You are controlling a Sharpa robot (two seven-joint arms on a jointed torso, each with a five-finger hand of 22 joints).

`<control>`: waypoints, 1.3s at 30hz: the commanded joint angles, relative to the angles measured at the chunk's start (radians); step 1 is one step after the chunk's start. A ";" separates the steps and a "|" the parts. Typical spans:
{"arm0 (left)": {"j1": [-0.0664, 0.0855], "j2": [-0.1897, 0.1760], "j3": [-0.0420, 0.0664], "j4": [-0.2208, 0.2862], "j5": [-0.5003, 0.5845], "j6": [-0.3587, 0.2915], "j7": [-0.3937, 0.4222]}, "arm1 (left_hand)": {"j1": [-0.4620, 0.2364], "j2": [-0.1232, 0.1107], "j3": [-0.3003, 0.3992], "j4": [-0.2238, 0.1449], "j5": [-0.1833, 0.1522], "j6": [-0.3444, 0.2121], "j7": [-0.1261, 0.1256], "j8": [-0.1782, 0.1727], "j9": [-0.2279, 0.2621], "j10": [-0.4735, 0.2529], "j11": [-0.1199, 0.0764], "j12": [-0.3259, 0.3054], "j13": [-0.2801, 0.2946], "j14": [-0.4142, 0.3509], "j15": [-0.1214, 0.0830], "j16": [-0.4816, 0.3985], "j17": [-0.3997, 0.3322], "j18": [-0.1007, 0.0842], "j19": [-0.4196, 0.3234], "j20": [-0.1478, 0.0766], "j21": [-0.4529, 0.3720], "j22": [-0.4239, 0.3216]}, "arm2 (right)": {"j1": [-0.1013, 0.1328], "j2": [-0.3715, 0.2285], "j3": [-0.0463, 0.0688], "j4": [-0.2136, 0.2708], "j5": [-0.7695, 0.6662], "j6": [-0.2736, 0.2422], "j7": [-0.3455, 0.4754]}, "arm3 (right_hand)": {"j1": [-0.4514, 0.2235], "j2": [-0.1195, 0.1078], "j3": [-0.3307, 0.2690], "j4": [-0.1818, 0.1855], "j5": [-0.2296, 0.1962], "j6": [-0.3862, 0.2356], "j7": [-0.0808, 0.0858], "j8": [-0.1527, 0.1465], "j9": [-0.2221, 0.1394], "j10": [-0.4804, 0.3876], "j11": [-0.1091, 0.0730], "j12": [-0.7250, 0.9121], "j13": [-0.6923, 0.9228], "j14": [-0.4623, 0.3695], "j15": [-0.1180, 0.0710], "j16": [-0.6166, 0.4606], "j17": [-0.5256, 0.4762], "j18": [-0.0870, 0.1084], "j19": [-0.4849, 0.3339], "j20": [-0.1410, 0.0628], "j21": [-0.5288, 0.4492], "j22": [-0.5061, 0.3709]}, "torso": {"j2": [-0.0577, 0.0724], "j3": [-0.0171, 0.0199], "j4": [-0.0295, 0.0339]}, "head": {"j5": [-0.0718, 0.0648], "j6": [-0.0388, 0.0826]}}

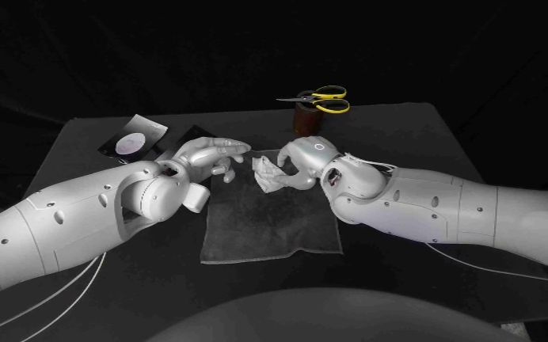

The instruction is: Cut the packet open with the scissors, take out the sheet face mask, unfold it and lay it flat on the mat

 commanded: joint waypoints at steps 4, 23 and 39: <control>0.000 0.002 0.001 0.003 -0.003 0.008 0.005 | 0.007 0.001 -0.004 -0.003 0.006 0.002 0.008 -0.003 -0.002 0.000 0.004 -0.007 -0.001 -0.005 -0.001 -0.007 -0.001 0.018 -0.002 0.002 -0.006 -0.001 | -0.004 0.018 0.000 -0.017 -0.032 0.043 -0.059 | 0.067 0.029 -0.121 0.046 0.011 0.039 -0.006 -0.012 -0.001 0.038 0.000 -0.001 0.157 0.096 0.005 -0.006 0.231 0.017 -0.001 0.003 -0.009 0.030 | 0.002 -0.0010 0.0009 | 0.000 0.000; 0.000 0.004 0.001 0.002 -0.003 0.008 0.004 | 0.009 0.001 -0.004 -0.003 0.006 0.002 0.008 -0.003 -0.002 0.000 0.005 -0.007 -0.002 -0.005 -0.001 -0.007 -0.002 0.017 -0.001 0.002 -0.006 -0.001 | -0.021 0.047 0.000 -0.028 -0.091 0.060 -0.110 | 0.153 0.077 -0.261 0.110 0.025 0.133 -0.040 0.034 0.018 0.042 -0.029 0.002 0.160 0.098 -0.018 -0.004 0.238 0.016 0.011 -0.011 -0.002 0.035 | 0.001 -0.0003 0.0006 | 0.002 0.000; 0.000 0.003 0.001 0.002 -0.003 0.007 0.003 | 0.011 0.001 -0.004 -0.004 0.006 0.002 0.008 -0.003 -0.003 0.000 0.005 -0.007 -0.003 -0.005 0.000 -0.007 -0.002 0.017 -0.001 0.002 -0.006 -0.001 | -0.025 0.051 0.000 -0.029 -0.096 0.037 -0.094 | 0.295 0.149 0.085 0.019 -0.002 0.116 -0.056 0.072 0.039 0.052 -0.045 0.014 0.171 0.102 -0.035 0.000 0.249 0.011 0.025 -0.028 0.016 0.048 | 0.000 -0.0004 0.0006 | 0.001 0.000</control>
